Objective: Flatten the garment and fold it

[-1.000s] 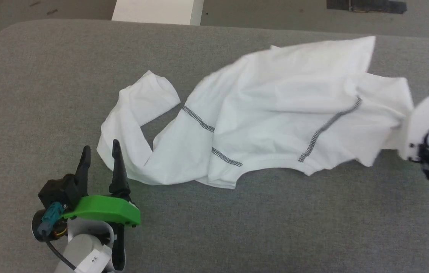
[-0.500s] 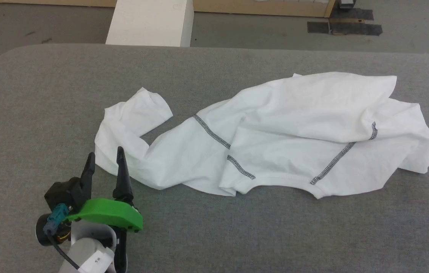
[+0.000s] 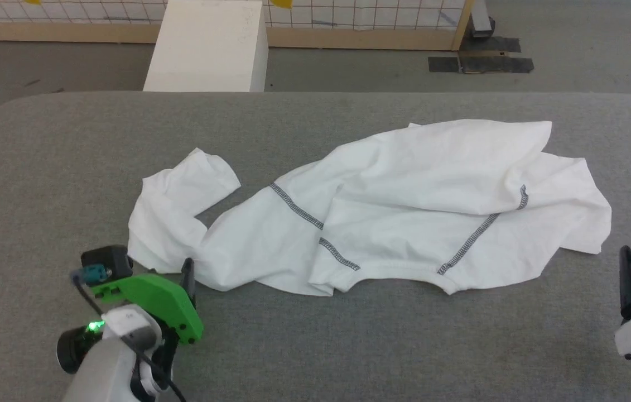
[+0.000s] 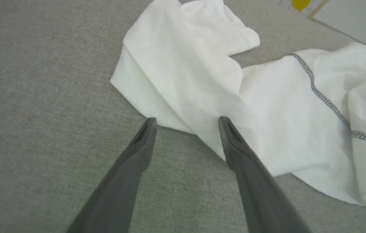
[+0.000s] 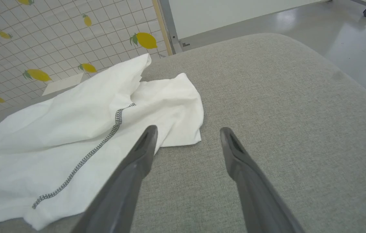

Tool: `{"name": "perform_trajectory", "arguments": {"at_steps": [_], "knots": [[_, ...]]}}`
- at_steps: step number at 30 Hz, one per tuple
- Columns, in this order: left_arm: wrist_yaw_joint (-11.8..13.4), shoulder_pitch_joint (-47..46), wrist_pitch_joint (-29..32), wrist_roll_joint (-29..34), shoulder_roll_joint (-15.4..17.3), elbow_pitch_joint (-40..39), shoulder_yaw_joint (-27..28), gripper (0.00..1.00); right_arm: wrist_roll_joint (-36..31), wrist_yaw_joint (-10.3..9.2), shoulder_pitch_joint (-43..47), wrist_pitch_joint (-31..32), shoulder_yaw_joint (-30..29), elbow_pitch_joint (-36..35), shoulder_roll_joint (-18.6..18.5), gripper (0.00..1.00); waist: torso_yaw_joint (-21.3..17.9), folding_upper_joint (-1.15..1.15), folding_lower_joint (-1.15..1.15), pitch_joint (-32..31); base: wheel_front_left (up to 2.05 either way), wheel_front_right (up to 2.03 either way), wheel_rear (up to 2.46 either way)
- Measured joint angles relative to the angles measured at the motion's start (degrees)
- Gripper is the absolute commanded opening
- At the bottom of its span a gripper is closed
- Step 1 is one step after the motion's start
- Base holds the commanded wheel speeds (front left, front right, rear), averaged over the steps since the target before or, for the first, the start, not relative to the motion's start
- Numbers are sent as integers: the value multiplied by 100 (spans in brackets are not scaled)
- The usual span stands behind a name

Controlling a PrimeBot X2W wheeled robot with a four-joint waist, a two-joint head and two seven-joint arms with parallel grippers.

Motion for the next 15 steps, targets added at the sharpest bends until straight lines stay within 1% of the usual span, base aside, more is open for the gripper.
{"name": "perform_trajectory", "arguments": {"at_steps": [3,5,6,7,10,15], "knots": [[-12,-426,642,-36,196,260,-78,100,0,0,-15,3,113,-71,3,100,-94,0,0,66,0,0,0],[-56,-634,884,-41,290,436,-107,100,1,0,-57,5,186,-90,3,100,-152,0,0,128,0,0,0],[-116,-721,1076,-46,341,565,-172,59,1,0,-87,5,223,-101,2,100,-186,0,0,166,0,0,0],[-167,-759,1182,-47,375,649,-211,0,3,0,-111,4,270,-107,5,100,-214,0,0,198,0,0,0],[-182,-915,1156,-100,483,837,-101,0,46,0,-186,-4,389,-108,4,100,-328,0,0,325,0,0,0],[-91,-1202,659,-259,598,1134,321,0,70,0,-190,-42,428,-91,3,100,-490,0,0,509,0,0,0]]}}
